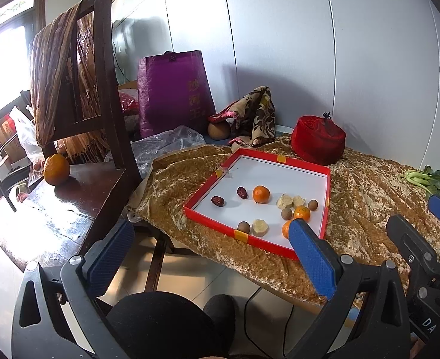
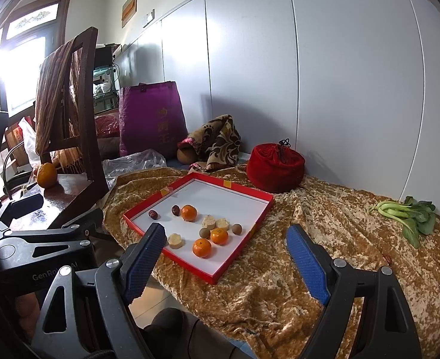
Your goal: Organize fruits
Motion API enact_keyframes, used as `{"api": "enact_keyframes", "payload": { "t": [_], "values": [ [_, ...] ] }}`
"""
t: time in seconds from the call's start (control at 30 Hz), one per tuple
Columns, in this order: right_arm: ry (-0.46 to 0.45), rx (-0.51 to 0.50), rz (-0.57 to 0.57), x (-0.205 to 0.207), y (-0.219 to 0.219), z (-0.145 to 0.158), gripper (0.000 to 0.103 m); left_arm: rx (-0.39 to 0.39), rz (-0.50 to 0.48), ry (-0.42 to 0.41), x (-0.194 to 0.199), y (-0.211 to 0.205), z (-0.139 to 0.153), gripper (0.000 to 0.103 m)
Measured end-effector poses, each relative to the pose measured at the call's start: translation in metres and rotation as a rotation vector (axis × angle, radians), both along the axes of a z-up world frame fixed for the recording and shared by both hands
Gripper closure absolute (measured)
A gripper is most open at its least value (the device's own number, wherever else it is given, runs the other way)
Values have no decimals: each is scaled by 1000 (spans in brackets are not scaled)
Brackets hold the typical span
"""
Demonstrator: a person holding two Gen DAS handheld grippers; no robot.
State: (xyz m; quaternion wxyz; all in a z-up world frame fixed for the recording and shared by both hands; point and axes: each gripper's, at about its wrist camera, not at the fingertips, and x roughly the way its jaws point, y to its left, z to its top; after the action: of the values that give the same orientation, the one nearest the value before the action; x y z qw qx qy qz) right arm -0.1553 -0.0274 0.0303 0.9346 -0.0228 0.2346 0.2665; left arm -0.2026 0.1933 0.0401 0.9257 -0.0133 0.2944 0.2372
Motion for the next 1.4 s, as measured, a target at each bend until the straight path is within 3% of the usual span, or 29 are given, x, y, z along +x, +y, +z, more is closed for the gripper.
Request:
{"api": "enact_keyframes", "payload": {
  "t": [1.4],
  "values": [
    [38, -13, -37, 14, 13, -12, 18, -4, 9, 0, 10, 12, -13, 0]
  ]
}}
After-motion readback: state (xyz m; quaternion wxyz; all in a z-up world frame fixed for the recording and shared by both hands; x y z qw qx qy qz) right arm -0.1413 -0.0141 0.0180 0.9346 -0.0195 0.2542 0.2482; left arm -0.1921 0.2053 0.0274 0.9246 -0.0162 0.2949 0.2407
